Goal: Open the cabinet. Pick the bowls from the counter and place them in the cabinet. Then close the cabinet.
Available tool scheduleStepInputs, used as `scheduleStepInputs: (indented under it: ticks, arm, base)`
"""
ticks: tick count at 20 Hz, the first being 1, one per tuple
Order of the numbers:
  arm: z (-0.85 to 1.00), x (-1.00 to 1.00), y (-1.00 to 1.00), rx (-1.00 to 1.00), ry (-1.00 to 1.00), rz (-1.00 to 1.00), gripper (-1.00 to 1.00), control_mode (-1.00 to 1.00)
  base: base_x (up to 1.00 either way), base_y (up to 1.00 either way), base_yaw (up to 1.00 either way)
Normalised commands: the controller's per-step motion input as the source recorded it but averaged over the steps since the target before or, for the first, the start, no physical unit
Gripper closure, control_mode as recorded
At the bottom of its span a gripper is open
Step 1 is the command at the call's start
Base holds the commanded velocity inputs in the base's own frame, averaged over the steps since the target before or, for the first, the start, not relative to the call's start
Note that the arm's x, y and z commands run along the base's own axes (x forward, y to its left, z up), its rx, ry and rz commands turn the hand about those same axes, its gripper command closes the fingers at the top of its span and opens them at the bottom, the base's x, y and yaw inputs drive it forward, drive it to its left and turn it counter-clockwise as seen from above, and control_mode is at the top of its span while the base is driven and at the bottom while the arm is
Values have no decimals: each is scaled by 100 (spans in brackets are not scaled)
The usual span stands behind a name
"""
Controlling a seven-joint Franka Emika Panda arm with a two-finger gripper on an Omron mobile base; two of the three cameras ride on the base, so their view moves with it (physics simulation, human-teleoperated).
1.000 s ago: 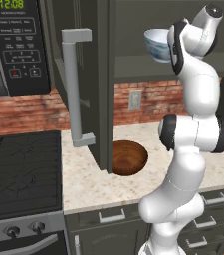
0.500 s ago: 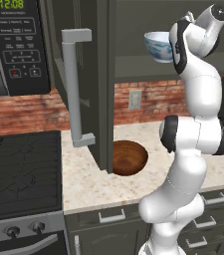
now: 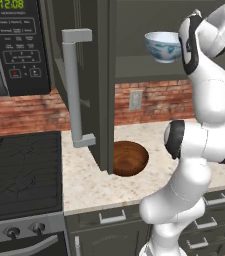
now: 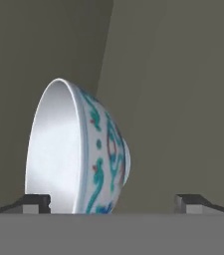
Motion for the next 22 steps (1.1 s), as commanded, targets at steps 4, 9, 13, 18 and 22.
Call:
scheduleStepInputs:
  ticks: [4, 9, 13, 18, 22]
  arm:
    - [12, -98, 0, 0, -30, 0, -100, -100]
    - [2, -100, 0, -1, -42, 0, -100, -100]
    - [0, -100, 0, 1, -65, 0, -100, -100]
    - [-40, -100, 0, 7, -60, 0, -100, -100]
    - [-100, -100, 29, 0, -15, 11, -100, -100]
  base:
    - [0, 0, 0]
    - [0, 0, 0]
    - [0, 0, 0]
    - [0, 0, 0]
    - [0, 0, 0]
